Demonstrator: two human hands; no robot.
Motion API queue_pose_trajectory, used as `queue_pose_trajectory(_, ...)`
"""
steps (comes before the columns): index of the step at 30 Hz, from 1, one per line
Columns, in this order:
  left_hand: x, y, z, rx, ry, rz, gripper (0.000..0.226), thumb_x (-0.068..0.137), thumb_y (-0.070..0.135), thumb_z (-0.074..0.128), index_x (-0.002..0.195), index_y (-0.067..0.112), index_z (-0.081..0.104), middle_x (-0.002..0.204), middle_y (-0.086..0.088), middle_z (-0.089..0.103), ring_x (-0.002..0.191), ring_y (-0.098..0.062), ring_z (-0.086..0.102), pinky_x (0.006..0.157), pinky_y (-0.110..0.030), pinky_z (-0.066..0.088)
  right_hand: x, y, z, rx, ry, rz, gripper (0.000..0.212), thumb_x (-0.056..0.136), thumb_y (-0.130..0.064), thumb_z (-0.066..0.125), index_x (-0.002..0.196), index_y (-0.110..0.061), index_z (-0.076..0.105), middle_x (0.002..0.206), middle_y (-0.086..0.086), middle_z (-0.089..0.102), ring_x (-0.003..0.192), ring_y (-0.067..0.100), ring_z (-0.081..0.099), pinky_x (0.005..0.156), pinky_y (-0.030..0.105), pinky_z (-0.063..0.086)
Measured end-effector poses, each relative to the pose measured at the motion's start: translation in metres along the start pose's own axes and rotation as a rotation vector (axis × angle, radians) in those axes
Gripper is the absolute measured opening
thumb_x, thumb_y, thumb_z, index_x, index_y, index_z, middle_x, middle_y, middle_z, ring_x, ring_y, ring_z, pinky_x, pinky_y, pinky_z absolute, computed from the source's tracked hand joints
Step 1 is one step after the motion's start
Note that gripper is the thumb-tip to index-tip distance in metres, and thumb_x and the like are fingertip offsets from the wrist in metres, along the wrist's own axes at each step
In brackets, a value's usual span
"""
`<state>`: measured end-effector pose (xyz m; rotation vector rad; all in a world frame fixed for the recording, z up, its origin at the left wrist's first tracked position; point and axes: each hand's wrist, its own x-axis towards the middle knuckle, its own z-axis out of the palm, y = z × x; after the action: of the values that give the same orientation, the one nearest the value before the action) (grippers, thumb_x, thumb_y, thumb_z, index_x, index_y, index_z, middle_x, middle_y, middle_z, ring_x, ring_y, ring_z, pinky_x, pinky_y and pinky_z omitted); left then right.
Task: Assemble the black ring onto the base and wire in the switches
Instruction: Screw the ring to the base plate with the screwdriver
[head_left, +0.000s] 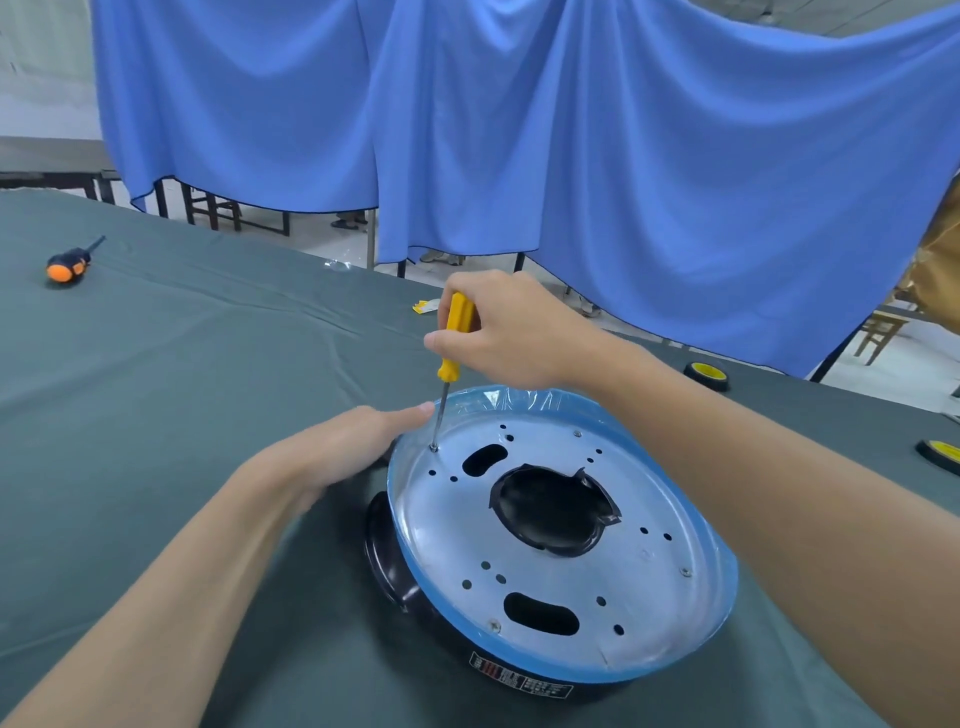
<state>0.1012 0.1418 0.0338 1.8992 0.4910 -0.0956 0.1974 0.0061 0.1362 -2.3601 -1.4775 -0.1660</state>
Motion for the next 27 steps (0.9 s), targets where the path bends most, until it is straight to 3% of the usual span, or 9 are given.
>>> queue_pose_trajectory(5,0.002,0.001,0.002,-0.038,0.115,0.136,0.044,0.088,0.053,0.062,0.082,0.011,0.072,0.09,0.003,0.074,0.09,-0.018,0.064,0.099,-0.038,0.043,0.001,0.001,0.003,0.024,0.028,0.005,0.02,0.089,-0.033,0.059,0.092,-0.014,0.056,0.071,-0.007,0.048,0.071,0.017,0.041,0.056,0.026,0.03)
queue_pose_trajectory(6,0.003,0.001,0.004,-0.051,0.184,0.21,0.034,0.089,0.044,0.066,0.082,0.012,0.072,0.088,-0.002,0.075,0.086,-0.019,0.065,0.094,-0.039,0.047,0.001,0.002,0.004,0.031,0.04,0.01,0.019,0.088,-0.034,0.06,0.091,-0.016,0.055,0.07,-0.007,0.048,0.071,0.016,0.041,0.056,0.026,0.029)
queue_pose_trajectory(9,0.004,0.005,0.007,-0.086,0.299,0.394,0.009,0.089,0.021,0.069,0.086,0.025,0.076,0.086,0.008,0.075,0.086,-0.009,0.069,0.083,-0.032,0.051,0.0,0.004,0.01,0.02,0.131,0.048,0.02,0.086,-0.034,0.061,0.084,-0.015,0.053,0.065,-0.006,0.048,0.068,0.014,0.039,0.053,0.026,0.026)
queue_pose_trajectory(14,0.001,0.006,0.01,0.079,0.373,0.539,0.009,0.067,0.04,0.083,0.07,0.041,0.074,0.099,0.018,0.068,0.112,-0.011,0.058,0.11,-0.048,0.032,-0.002,0.004,0.02,-0.05,0.248,0.158,0.031,0.088,-0.031,0.054,0.067,-0.015,0.037,0.061,0.001,0.043,0.067,0.021,0.038,0.049,0.028,0.022)
queue_pose_trajectory(17,-0.001,0.009,0.013,0.18,0.492,0.596,0.018,0.07,0.038,0.085,0.062,0.043,0.07,0.091,0.021,0.067,0.111,-0.01,0.056,0.111,-0.044,0.024,-0.002,0.0,0.018,-0.067,0.151,0.189,0.035,0.091,-0.044,0.049,0.071,-0.02,0.035,0.075,0.005,0.053,0.082,0.026,0.045,0.056,0.033,0.031)
queue_pose_trajectory(19,0.0,0.01,0.013,0.23,0.537,0.614,0.019,0.074,0.036,0.082,0.062,0.04,0.068,0.086,0.023,0.067,0.103,-0.006,0.059,0.109,-0.044,0.024,-0.002,-0.004,0.008,-0.104,0.043,0.164,0.031,0.091,-0.05,0.05,0.08,-0.022,0.042,0.085,0.003,0.055,0.087,0.026,0.049,0.063,0.034,0.035)
queue_pose_trajectory(22,0.003,0.007,0.011,0.223,0.522,0.609,0.021,0.079,0.032,0.079,0.062,0.038,0.068,0.083,0.026,0.066,0.101,-0.004,0.057,0.11,-0.046,0.021,-0.005,-0.012,-0.013,-0.031,-0.114,0.074,0.029,0.091,-0.034,0.057,0.115,-0.02,0.049,0.09,-0.003,0.058,0.077,0.015,0.059,0.064,0.029,0.044)
queue_pose_trajectory(24,0.003,0.006,0.011,0.237,0.501,0.607,0.021,0.082,0.031,0.077,0.064,0.038,0.07,0.085,0.027,0.065,0.106,-0.004,0.056,0.111,-0.046,0.02,-0.006,-0.015,-0.02,-0.039,-0.092,-0.001,0.019,0.09,-0.021,0.058,0.109,-0.019,0.057,0.081,-0.003,0.066,0.065,0.008,0.061,0.068,0.028,0.05)
queue_pose_trajectory(27,0.005,0.005,0.011,0.229,0.456,0.6,0.016,0.084,0.033,0.075,0.069,0.038,0.072,0.093,0.026,0.064,0.115,-0.008,0.055,0.112,-0.046,0.022,-0.003,-0.015,-0.017,-0.107,-0.01,-0.035,0.012,0.089,-0.025,0.064,0.084,-0.015,0.062,0.063,-0.002,0.069,0.061,0.0,0.053,0.07,0.027,0.049)
